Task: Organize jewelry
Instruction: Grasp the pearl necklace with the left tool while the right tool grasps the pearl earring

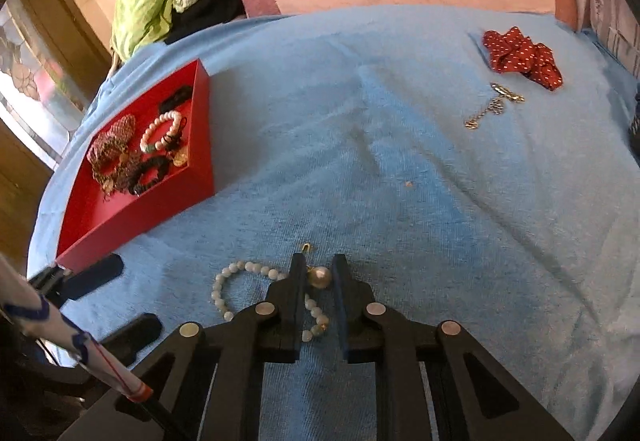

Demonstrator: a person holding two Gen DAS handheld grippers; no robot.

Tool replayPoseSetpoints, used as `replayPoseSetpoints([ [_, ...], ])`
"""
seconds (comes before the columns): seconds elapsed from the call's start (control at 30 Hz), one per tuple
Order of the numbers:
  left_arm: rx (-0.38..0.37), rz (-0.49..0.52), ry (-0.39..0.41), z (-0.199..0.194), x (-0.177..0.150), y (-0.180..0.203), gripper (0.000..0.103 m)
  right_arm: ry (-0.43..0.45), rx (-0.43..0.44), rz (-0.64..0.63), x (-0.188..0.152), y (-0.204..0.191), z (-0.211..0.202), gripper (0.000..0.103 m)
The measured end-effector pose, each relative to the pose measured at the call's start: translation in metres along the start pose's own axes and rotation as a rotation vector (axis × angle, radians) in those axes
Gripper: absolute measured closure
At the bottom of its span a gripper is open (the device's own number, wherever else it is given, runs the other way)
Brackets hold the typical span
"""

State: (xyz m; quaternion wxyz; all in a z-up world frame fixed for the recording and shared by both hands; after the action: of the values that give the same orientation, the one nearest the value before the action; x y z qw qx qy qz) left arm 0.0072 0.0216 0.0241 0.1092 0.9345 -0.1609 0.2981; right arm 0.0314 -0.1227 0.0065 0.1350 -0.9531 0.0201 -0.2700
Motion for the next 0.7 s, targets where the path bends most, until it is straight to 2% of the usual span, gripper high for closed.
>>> replayPoseSetpoints([
  [0.2, -0.042, -0.027, -0.007, 0.017, 0.009, 0.010, 0.042, 0.069, 0.000, 0.013, 0.005, 0.007, -0.022, 0.089],
  [0.3, -0.034, -0.020, -0.026, 0.030, 0.014, 0.016, 0.053, 0.077, 0.008, 0.023, 0.008, 0.008, -0.026, 0.089],
  [0.37, 0.005, 0.000, -0.048, 0.041, 0.017, 0.020, 0.068, 0.083, 0.015, 0.021, 0.008, 0.008, -0.029, 0.089],
  [0.5, 0.078, 0.102, -0.047, 0.054, 0.021, 0.034, 0.074, 0.095, 0.018, 0.011, 0.008, 0.009, -0.036, 0.089],
  [0.57, 0.109, 0.162, -0.044, 0.058, 0.021, 0.043, 0.082, 0.098, 0.020, 0.012, 0.008, 0.009, -0.037, 0.089],
  [0.6, 0.117, 0.181, -0.039, 0.059, 0.021, 0.046, 0.086, 0.100, 0.024, 0.013, 0.009, 0.010, -0.038, 0.089],
  [0.63, 0.118, 0.194, -0.031, 0.059, 0.022, 0.050, 0.095, 0.101, 0.024, 0.013, 0.009, 0.010, -0.038, 0.089],
  [0.7, 0.097, 0.196, -0.011, 0.058, 0.024, 0.054, 0.098, 0.106, 0.020, 0.014, 0.010, 0.012, -0.040, 0.089],
])
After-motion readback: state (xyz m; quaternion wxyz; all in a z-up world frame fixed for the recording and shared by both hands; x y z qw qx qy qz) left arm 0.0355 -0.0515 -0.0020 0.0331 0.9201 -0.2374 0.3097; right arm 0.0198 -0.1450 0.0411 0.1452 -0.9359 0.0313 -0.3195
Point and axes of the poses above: each gripper's, at about its wrist camera, not at the fingertips, and z roughly the way its jaws point, y to its right, x to its top, the point moved 2 cm from there along z, roughly the way its jaws point
